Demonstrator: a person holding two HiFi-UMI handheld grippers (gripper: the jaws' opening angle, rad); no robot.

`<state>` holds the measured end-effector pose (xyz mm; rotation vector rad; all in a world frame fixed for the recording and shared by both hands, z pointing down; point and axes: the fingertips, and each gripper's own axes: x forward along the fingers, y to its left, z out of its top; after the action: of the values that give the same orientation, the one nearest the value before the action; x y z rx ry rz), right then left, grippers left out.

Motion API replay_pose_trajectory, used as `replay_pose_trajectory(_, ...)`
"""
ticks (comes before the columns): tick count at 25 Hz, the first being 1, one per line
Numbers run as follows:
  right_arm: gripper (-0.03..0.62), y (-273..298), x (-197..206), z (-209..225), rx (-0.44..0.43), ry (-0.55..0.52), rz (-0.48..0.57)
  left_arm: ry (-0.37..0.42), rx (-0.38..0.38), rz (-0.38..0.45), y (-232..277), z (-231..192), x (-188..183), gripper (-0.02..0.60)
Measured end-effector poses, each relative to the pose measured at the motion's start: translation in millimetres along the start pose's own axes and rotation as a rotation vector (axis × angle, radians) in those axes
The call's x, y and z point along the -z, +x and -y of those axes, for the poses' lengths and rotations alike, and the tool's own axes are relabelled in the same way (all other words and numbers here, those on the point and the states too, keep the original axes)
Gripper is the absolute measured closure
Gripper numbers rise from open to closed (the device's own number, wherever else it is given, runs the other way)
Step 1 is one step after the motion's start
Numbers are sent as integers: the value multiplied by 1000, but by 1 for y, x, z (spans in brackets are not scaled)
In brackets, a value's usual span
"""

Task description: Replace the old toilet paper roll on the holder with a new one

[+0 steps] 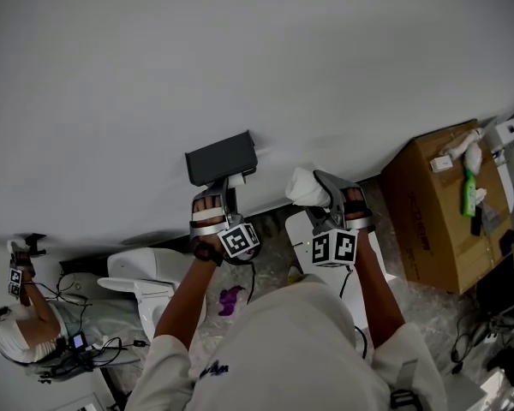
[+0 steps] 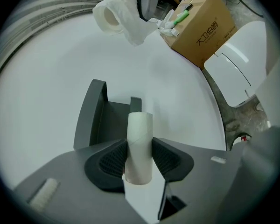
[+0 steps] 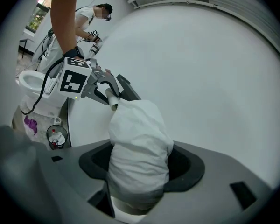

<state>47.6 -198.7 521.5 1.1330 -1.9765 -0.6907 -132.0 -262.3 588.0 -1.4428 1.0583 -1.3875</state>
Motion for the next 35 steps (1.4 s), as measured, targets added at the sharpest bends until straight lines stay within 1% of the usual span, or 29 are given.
replay_pose_trajectory(2, 295, 0, 1, -1, 3, -16, 5, 9, 0, 1, 1, -1, 0, 408)
replay_pose_trajectory(5, 295, -1, 2, -1, 2, -23, 4, -10, 10, 8, -1, -2, -2, 408)
replay_pose_trajectory(7, 295, -1, 0, -1, 3, -20, 1, -6, 12, 18, -2, -2, -3, 408)
replay_pose_trajectory(14, 295, 0, -7, -4, 6, -12, -1, 1, -12, 31, -2, -3, -4, 407)
replay_pose_trajectory(17, 295, 0, 0, 1, 9, 2, 1, 2, 0, 32, 2, -1, -13, 407)
replay_pose_trajectory(20, 295, -1, 6, 6, 5, 3, -6, -2, -9, 32, 6, -5, -22, 407)
replay_pose_trajectory(24, 295, -2, 7, 7, 6, -1, -5, 1, -23, 31, 6, -10, -24, 407)
replay_pose_trajectory(35, 295, -4, 1, 7, 14, 11, 0, -1, -5, 35, 8, -8, -27, 407)
